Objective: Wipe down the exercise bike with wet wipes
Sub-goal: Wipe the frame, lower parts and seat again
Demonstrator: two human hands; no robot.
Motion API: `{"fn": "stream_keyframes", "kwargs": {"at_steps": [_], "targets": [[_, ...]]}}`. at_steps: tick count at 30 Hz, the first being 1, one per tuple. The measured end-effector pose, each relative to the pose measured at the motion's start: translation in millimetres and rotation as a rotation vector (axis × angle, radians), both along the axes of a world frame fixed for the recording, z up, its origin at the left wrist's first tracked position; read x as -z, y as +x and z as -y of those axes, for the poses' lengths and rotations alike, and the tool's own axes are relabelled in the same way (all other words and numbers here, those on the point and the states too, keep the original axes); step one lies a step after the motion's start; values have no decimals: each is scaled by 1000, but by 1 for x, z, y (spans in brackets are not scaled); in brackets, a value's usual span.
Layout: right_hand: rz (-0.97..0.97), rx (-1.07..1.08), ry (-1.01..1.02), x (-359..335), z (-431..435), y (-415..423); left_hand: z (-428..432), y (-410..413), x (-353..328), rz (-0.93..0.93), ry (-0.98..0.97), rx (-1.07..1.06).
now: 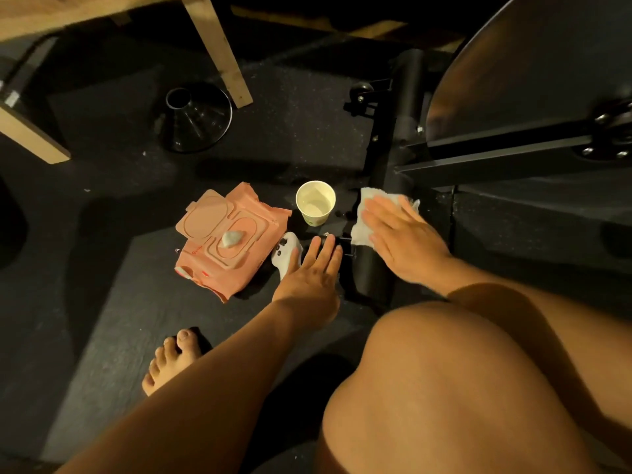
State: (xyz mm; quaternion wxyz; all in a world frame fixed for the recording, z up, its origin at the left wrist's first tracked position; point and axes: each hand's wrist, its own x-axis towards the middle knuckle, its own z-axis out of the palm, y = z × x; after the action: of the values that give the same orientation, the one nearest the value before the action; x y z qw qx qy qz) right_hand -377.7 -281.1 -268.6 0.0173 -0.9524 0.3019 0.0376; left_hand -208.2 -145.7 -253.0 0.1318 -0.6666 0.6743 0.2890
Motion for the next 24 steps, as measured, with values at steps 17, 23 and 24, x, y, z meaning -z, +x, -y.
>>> {"fn": "stream_keyframes", "kwargs": {"at_steps": [17,23,24], "targets": [[-170,34,-31,-6,14,12,11,-27,22,28,-136,129],[-269,-93,30,-20,32,15,15,-27,18,-10,-96,103],[-294,-44,-14,-22,51,25,16,-26,18,-18,-92,97]]}}
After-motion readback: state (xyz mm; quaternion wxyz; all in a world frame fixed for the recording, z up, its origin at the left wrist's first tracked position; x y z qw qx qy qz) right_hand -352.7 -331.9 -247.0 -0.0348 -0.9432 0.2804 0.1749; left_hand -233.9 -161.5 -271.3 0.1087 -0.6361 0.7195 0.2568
